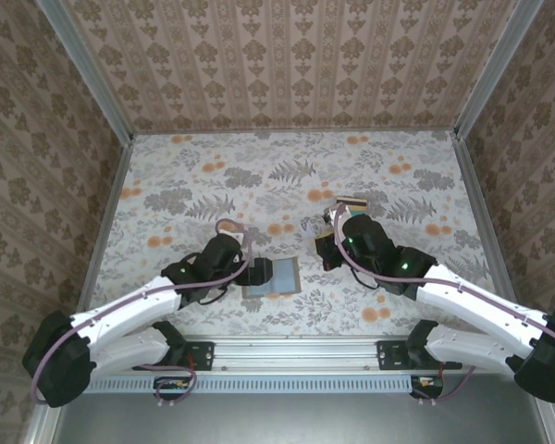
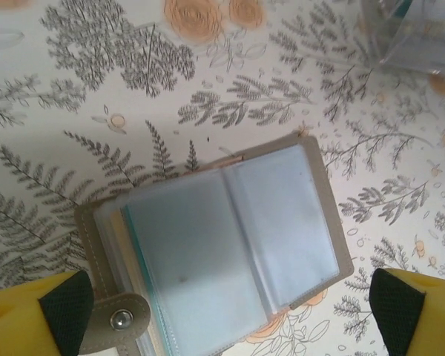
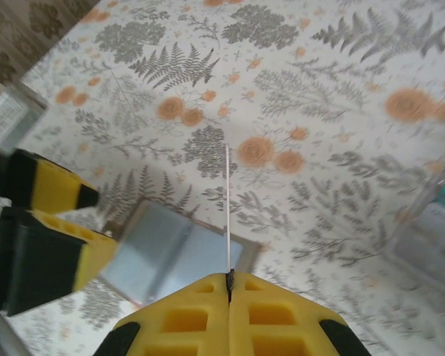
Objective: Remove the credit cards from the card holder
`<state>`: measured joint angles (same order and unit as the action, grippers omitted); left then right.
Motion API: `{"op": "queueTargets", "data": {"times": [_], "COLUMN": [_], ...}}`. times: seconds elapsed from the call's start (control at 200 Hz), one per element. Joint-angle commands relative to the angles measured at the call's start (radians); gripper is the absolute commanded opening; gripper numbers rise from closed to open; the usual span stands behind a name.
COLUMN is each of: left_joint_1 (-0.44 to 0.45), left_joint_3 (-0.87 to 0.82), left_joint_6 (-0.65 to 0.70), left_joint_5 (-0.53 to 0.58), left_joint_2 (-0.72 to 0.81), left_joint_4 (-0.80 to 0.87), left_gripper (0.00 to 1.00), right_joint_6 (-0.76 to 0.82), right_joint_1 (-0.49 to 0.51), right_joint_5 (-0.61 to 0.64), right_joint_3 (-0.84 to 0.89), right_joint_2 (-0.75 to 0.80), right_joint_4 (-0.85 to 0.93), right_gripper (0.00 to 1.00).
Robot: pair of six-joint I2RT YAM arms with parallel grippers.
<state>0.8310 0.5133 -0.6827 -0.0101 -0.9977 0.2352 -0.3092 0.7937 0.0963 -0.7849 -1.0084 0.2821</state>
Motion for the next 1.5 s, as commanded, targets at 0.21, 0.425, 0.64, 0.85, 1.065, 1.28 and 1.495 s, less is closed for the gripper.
{"op": "queueTargets", "data": {"times": [0.21,0.425,0.64,0.85,1.065,1.28,1.495], "left_joint_1": [0.003,0.002,0.002,0.002,0.002,0.002,0.0], "left_joint_3": [0.008,-0.034,-0.068,-0.098,-0.111,-0.111,-0.107], "left_joint_6": [0.164,0.182,0.171,0.16,0.153,0.156,0.155], "left_joint_5": [0.084,0.053,0.035,0.048,0.051,0.039,0.044], "left_joint_2": [0.033,0.037,0.088,0.175,0.208,0.206,0.199], "left_joint_4": [-0.037,-0.113,-0.137,-0.123,-0.116,-0.115,-0.111], "left_gripper": [1.0,1.0,1.0,1.0,1.0,1.0,1.0], "right_joint_6": [0.538,0.831,1.005,1.089,1.108,1.113,1.116], "right_joint_1": [-0.03,-0.085,-0.157,-0.221,-0.277,-0.293,-0.319], "right_joint_5": [0.154,0.237,0.23,0.157,0.128,0.092,0.069], "right_joint_3": [-0.062,-0.244,-0.308,-0.341,-0.4,-0.418,-0.412], "right_joint_2": [-0.018,-0.202,-0.286,-0.356,-0.469,-0.519,-0.545], "right_joint_4": [0.092,0.353,0.422,0.446,0.465,0.484,0.483], "right_gripper": [0.0,0.0,0.0,0.0,0.0,0.0,0.0]}}
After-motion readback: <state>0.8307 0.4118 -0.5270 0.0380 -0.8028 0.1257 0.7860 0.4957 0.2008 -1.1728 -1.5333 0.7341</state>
